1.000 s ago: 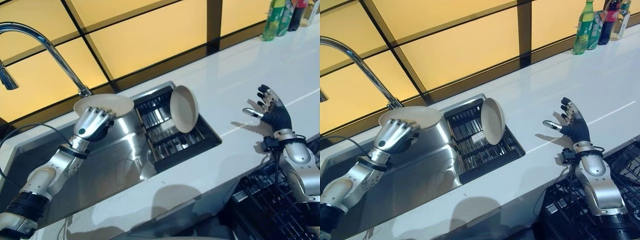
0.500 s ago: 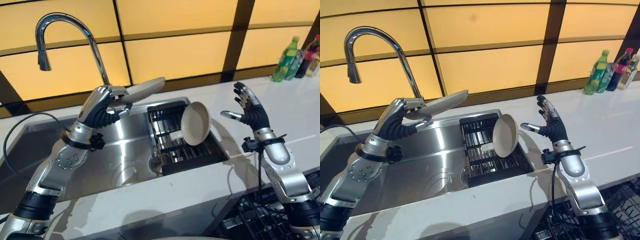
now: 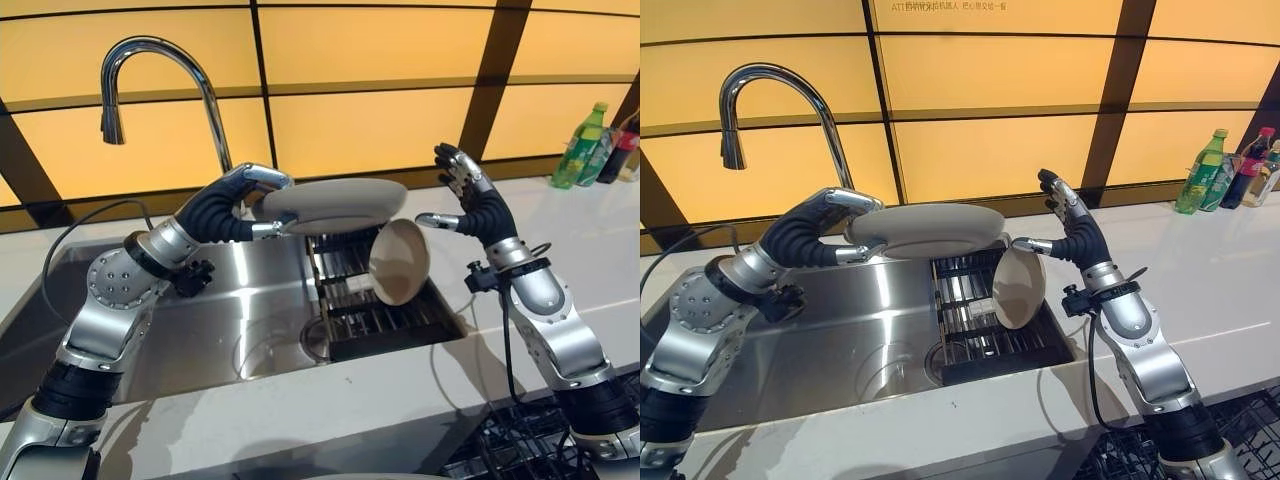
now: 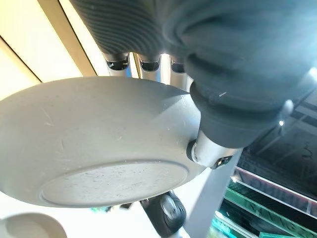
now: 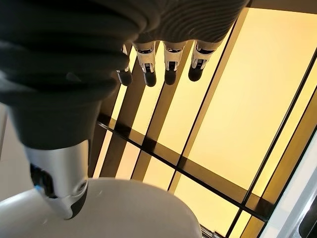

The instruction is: Pick up plates and place into dishwasher.

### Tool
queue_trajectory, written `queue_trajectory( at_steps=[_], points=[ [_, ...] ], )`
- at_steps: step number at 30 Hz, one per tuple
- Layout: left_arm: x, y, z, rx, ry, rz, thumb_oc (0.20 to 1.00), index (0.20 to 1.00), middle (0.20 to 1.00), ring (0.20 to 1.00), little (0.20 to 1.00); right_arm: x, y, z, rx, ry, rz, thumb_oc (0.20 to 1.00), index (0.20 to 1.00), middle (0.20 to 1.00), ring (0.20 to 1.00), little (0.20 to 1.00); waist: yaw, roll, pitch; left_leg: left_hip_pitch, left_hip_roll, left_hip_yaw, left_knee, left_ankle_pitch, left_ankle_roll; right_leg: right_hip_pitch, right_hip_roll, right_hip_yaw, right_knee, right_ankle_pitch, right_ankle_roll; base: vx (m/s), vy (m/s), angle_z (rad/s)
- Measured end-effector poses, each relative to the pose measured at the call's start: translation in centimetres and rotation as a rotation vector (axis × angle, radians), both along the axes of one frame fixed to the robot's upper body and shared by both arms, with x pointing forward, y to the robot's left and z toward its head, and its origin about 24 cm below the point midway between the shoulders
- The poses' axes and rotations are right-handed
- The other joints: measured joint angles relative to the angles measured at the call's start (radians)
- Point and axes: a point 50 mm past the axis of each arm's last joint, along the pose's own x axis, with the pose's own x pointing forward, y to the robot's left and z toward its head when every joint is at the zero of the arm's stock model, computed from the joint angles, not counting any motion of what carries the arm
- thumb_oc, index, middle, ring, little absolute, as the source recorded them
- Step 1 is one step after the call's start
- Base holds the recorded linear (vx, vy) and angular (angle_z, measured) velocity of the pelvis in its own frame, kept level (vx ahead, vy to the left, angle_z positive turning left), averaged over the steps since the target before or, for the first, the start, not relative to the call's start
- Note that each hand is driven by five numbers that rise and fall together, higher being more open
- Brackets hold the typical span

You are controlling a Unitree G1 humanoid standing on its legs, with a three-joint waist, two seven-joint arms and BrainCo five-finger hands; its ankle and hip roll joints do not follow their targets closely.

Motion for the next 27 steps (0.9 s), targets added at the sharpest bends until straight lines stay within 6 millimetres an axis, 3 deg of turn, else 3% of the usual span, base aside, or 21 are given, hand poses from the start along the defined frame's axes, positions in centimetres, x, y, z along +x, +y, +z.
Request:
queue_trajectory(
  at_steps=[10,16,27],
  points=[
    [0.1,-0.4,0.0,-0.016,0.053,-0.08,0.2,0.2,0.2,0.2,0.2,-0.5,3.3,-1.2,0.003,0.129,0.332,1.0,1.0,1.0,1.0,1.0,0.002,-0.002,-0.034,-0.015,0.002,0.0,0.0,-0.001,-0.001,-0.016,0.002,0.0,-0.001,0.0,-0.001,-0.02,-0.011,0.0],
    [0.1,-0.5,0.0,-0.01,0.054,-0.087,0.2,0.2,0.2,0.2,0.2,-0.7,4.0,-1.6,0.029,0.21,0.475,1.0,1.0,1.0,1.0,1.0,0.026,-0.008,-0.039,-0.017,0.005,0.001,0.0,-0.003,-0.003,-0.02,0.005,-0.001,-0.001,-0.001,-0.002,0.01,-0.001,0.0],
    [0.1,-0.8,-0.2,-0.07,0.088,-0.145,0.2,0.2,0.2,0.2,0.2,-0.9,5.5,-2.3,0.07,0.251,0.569,1.0,1.0,1.0,1.0,1.0,0.047,-0.015,-0.044,-0.014,0.014,0.001,0.004,-0.003,-0.005,-0.017,0.014,-0.002,0.003,-0.001,-0.002,0.0,0.0,0.0]
  ],
)
